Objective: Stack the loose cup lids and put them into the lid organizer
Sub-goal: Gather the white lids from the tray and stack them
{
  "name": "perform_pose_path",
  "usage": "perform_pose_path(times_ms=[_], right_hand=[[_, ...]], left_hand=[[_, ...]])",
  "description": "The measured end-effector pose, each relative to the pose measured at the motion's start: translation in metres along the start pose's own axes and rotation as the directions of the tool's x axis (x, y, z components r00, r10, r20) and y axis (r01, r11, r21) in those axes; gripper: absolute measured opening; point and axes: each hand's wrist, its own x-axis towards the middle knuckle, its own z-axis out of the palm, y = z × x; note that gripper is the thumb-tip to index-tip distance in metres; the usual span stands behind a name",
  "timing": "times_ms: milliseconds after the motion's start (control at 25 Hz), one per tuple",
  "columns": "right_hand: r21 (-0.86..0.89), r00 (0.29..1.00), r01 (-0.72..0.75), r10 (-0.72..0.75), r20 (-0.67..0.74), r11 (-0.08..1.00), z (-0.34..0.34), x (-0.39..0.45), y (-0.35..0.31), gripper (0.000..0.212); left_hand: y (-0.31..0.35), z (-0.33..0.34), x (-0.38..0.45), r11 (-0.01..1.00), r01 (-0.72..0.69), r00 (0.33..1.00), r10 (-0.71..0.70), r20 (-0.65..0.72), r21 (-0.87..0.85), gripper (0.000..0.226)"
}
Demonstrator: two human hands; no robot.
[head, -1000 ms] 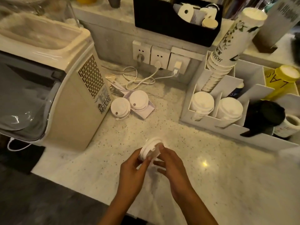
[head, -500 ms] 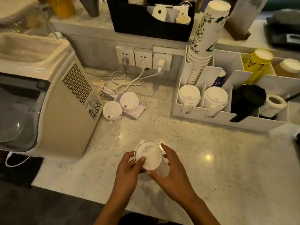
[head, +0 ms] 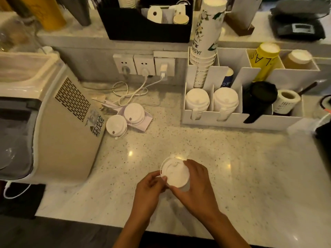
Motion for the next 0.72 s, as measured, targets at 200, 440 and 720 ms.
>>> perform_pose_path(times_ms=[200,440,720], right_hand=[[-0.171,0.997,-0.07,0.067,-0.026,0.983,0.012,-0.011,0.034,0.081],[-0.249,0.993,-0.116,0.116,-0.015,0.962,0.02,-0.03,0.053,0.083],[-0.288,0.989,-0.142,0.147,-0.006,0.947,0.018,-0.029,0.049,0.083]], left_hand=[[-0.027,0.019,0.015,0.93,-0.067,0.998,0.058,0.038,0.361,0.021],[-0.039,0.03,0.012,0.874,-0.093,0.996,0.084,0.041,0.477,0.017],[-0.037,0.025,0.022,0.845,-0.077,0.994,0.024,0.107,0.53,0.021]])
